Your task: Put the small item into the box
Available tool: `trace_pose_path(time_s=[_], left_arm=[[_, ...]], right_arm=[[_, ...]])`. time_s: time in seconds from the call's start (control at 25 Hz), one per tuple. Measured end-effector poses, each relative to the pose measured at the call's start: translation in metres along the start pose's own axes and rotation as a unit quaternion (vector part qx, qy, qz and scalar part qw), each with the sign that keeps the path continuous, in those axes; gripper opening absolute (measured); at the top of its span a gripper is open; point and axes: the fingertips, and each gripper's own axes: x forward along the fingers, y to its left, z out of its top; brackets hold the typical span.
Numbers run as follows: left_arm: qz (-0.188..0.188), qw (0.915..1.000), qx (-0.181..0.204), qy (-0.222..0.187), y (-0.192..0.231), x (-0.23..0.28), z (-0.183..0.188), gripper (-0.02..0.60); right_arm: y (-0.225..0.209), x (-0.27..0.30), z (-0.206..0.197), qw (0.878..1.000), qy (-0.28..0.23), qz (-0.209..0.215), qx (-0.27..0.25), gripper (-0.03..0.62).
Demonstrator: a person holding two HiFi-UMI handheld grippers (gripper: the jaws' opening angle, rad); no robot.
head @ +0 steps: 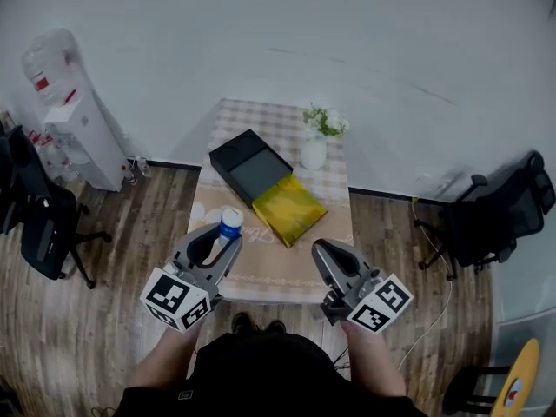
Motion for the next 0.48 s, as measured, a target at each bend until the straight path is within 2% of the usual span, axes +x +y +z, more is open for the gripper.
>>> trace_pose_path(time_s=[0.24,0.48], left_arm=[[-0.03,0.9995,-0.001,0.004,0.017,0.015,-0.004,0.137],[-0.043,0.9987,-0.013,0.023,0.025,0.047,-0.019,0.137]], right_arm=[[-0.001,0.012,-0.004,1.0,0.001,-0.025,-0.005,0.038],[-0.025,0.012,-0.004,0.999,-0.001,-0.04,0.0,0.038]])
